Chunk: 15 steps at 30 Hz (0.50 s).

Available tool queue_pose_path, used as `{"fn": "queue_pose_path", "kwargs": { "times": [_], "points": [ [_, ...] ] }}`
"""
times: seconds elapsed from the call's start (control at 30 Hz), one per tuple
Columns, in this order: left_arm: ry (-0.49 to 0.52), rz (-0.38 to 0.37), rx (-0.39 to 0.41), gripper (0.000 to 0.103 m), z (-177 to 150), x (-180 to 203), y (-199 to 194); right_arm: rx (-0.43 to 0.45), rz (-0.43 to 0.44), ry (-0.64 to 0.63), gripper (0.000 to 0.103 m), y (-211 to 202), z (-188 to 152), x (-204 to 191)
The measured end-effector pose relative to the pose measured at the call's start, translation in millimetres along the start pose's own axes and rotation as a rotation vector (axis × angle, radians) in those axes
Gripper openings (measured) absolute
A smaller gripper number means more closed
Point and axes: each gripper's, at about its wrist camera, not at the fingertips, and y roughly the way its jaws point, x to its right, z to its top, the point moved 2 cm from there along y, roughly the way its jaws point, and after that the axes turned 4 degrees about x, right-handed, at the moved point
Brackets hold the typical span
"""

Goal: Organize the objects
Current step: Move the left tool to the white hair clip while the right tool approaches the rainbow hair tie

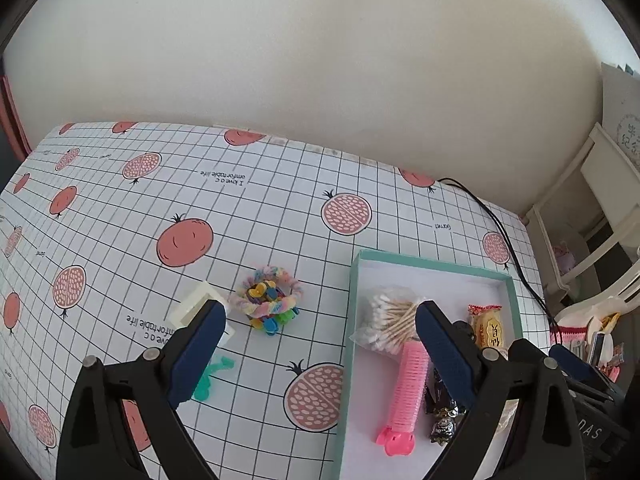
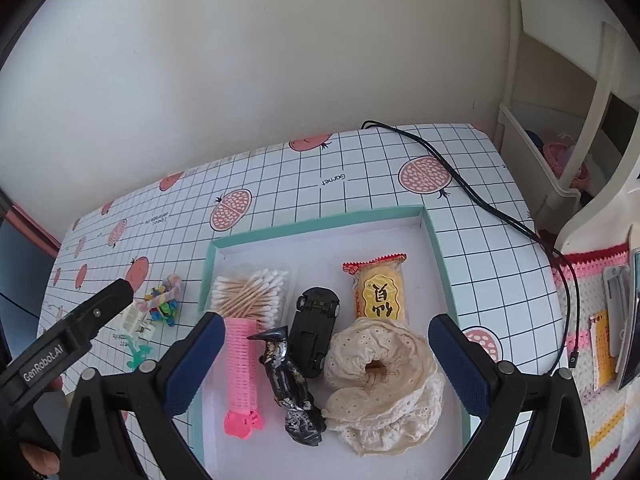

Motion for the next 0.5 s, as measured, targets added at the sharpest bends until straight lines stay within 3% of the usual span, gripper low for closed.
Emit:
{"fn": "queue_pose_path", "kwargs": {
  "times": [0.3, 0.5],
  "points": [
    [-0.085, 0.029, 0.057, 0.096, 22.2, -72.8, -28.1, 0.036, 0.112, -0.033, 0.103, -14.7, 10.6, -57.6],
    [-0.137, 0.064, 0.057, 0.096, 26.6, -115.5, -36.4, 0.039, 0.190, -0.084, 0.103, -6.1, -0.4, -103.5]
  ]
}}
